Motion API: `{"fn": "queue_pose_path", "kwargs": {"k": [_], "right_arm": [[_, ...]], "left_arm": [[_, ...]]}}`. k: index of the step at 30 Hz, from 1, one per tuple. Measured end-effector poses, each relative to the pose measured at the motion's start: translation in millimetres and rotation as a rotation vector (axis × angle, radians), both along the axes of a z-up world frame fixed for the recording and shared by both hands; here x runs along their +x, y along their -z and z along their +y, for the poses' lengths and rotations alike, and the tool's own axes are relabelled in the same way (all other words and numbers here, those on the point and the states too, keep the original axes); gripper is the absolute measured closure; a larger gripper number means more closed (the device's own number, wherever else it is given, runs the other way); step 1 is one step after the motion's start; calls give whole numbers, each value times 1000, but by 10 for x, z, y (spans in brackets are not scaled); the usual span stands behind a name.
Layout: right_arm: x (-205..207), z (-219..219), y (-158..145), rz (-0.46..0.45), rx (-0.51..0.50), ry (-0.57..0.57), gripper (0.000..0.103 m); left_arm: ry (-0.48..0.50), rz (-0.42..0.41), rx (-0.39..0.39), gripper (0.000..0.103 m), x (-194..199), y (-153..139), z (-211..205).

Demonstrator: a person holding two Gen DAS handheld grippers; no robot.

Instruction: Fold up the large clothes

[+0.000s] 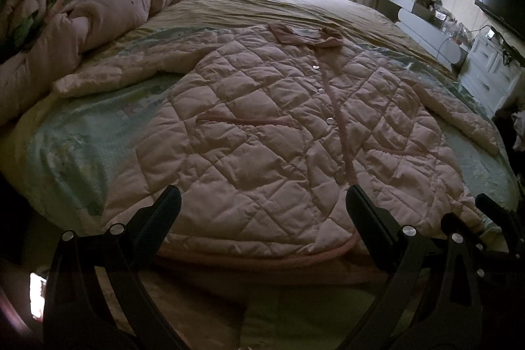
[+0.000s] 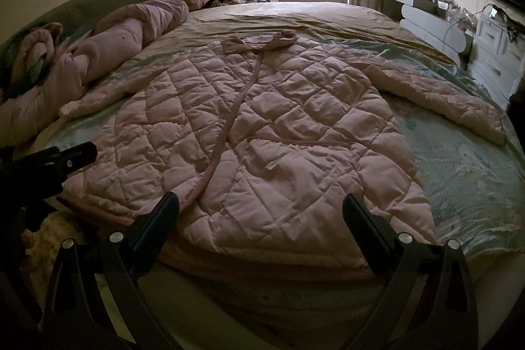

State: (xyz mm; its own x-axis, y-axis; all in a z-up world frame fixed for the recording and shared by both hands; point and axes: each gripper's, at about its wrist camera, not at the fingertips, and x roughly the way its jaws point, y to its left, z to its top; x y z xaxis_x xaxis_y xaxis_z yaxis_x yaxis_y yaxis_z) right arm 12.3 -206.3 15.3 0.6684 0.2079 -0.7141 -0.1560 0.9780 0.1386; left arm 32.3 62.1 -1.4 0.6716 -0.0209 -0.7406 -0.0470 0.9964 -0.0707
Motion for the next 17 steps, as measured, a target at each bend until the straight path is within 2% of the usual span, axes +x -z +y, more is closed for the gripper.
{"fn": "queue_pose_path", "kwargs": {"k": [12,17], "right_arm": [[0,-5,23,4,-6,-5,4],[2,-4,26,6,-3,-1,4]], "left_arm": [[-3,-12,30,9,-22,38,-23],[0,-23,16,9,-50,31,-7]]}}
